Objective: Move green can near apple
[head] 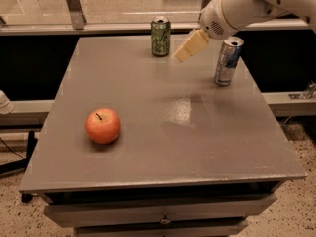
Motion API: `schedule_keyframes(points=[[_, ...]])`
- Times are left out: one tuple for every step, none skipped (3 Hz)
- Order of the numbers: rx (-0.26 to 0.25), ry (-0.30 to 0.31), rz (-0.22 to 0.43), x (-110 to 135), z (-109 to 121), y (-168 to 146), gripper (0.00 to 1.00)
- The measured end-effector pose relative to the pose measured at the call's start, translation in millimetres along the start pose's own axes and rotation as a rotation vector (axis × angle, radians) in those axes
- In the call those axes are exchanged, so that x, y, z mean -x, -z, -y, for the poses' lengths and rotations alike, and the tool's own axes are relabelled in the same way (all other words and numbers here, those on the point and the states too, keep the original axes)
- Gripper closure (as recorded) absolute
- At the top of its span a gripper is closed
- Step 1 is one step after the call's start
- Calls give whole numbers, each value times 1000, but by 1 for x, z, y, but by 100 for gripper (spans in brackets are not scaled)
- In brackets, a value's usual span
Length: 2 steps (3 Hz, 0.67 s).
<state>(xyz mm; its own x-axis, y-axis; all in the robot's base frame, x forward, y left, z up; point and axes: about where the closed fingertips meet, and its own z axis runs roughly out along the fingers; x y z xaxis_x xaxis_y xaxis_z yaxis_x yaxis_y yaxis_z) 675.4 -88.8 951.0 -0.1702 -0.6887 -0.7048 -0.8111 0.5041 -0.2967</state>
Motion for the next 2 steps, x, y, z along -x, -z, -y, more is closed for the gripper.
schedule_keyframes(points=[[-17,-62,60,4,7,-46,0],[-40,-109,112,11,25,-91,0]])
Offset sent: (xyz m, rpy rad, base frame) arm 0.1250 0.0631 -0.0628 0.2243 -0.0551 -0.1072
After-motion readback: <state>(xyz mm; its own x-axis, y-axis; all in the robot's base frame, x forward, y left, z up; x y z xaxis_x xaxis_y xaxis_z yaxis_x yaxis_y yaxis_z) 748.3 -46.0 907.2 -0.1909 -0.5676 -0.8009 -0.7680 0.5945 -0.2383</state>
